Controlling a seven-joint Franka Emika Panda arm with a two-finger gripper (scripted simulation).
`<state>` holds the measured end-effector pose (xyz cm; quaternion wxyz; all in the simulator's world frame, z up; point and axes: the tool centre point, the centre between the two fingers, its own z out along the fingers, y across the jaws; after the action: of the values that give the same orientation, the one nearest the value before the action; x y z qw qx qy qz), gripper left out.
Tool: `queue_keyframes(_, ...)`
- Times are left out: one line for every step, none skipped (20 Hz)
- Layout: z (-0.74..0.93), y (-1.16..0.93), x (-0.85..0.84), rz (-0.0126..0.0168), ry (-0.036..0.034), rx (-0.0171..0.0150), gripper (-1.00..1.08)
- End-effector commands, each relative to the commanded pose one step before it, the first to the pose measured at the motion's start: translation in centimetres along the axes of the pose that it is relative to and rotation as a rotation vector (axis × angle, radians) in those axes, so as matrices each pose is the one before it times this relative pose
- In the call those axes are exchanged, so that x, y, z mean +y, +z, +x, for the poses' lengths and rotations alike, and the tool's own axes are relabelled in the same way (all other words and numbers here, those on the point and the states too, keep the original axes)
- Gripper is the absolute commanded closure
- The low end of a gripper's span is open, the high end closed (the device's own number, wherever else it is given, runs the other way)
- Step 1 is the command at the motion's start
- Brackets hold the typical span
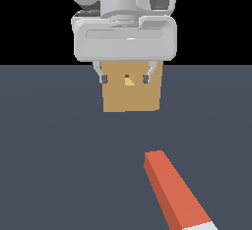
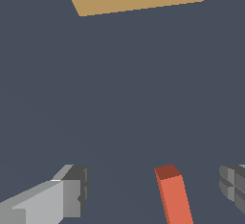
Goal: Insert the peg into the horizontal hole in a box.
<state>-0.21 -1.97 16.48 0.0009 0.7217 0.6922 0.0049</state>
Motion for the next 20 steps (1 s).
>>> queue_keyframes(-0.001,0.001,0.001,0.0,0.0,0.0,-0.92)
queue_keyframes(-0.039,0.009,0.006,0.0,0.0,0.0,-0.92)
queue_keyframes(-0.056,0.028,0.017,0.00001,-0.00098,-0.00004,-0.92)
queue_keyframes(-0.121,0.048,0.028,0.00005,-0.00119,-0.00004,-0.92)
queue_keyframes(-0.177,0.067,0.04,0.00006,-0.00154,-0.00005,-0.92)
queue_keyframes(-0.23,0.086,0.051,0.00007,-0.00195,-0.00006,-0.92)
queue_keyframes(-0.269,0.106,0.063,0.0001,-0.00258,-0.00008,-0.92)
queue_keyframes(-0.327,0.125,0.075,0.00011,-0.00293,-0.00009,-0.92)
queue_keyframes(-0.374,0.145,0.087,0.00013,-0.00345,-0.0001,-0.92)
queue_keyframes(-0.426,0.165,0.099,0.00015,-0.0039,-0.00011,-0.92)
queue_keyframes(-0.479,0.185,0.112,0.00017,-0.00436,-0.00012,-0.92)
queue_keyframes(-0.53,0.206,0.125,0.00019,-0.00488,-0.00013,-0.92)
queue_keyframes(-0.585,0.226,0.138,0.00021,-0.00534,-0.00014,-0.92)
queue_keyframes(-0.636,0.248,0.152,0.00023,-0.00589,-0.00015,-0.92)
queue_keyframes(-0.69,0.268,0.166,0.00025,-0.00632,-0.00016,-0.92)
queue_keyframes(-0.732,0.285,0.177,0.00026,-0.00672,-0.00016,-0.92)
queue_keyframes(-0.768,0.299,0.187,0.00027,-0.00703,-0.00016,-0.92)
queue_keyframes(-0.794,0.31,0.196,0.00028,-0.00733,-0.00016,-0.92)
queue_keyframes(-0.819,0.319,0.204,0.00029,-0.00753,-0.00016,-0.92)
queue_keyframes(-0.836,0.327,0.211,0.0003,-0.00771,-0.00015,-0.92)
